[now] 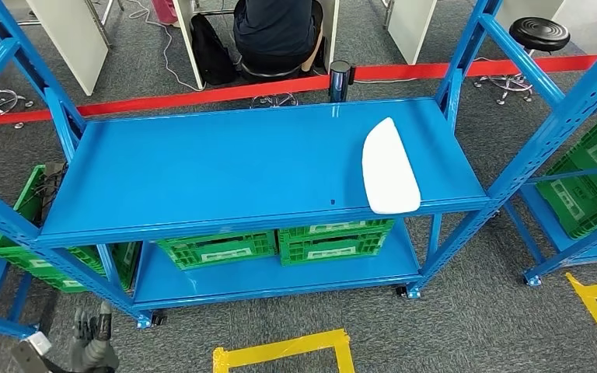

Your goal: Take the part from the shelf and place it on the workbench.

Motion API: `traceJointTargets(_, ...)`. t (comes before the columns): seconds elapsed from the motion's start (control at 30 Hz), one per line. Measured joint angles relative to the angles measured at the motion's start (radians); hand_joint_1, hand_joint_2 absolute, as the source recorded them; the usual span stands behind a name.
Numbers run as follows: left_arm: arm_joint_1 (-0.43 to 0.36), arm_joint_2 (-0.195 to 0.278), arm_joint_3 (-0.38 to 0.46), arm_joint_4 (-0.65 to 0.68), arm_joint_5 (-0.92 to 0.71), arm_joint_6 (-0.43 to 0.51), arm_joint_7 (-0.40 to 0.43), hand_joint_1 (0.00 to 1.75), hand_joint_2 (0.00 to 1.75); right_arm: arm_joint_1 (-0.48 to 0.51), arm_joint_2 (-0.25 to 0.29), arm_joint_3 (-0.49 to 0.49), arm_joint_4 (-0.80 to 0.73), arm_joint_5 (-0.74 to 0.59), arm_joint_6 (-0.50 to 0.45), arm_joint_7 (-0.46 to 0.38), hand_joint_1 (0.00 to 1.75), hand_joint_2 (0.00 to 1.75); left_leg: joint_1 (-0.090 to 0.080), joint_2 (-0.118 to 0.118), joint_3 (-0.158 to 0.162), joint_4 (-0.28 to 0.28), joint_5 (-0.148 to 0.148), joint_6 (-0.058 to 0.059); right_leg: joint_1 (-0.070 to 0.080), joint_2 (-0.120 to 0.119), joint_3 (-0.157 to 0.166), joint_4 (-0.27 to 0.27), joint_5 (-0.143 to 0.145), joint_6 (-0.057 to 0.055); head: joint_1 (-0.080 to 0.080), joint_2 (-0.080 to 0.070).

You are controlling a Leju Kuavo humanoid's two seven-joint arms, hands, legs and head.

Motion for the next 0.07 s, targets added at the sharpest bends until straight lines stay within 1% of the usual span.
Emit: traceJointTargets(0.07, -0.004, -0.001, 0.003, 0.026, -0.005, 0.005, 0.0, 0.0, 1.75, 0.0, 0.001, 0.005, 0.012, -0.004, 0.001, 0.0, 0.0, 1.75, 0.0, 0.0, 0.0, 0.0, 0.0, 0.0, 0.0, 0.0, 0.0, 0.0, 0.0, 0.0, 0.0, 0.0)
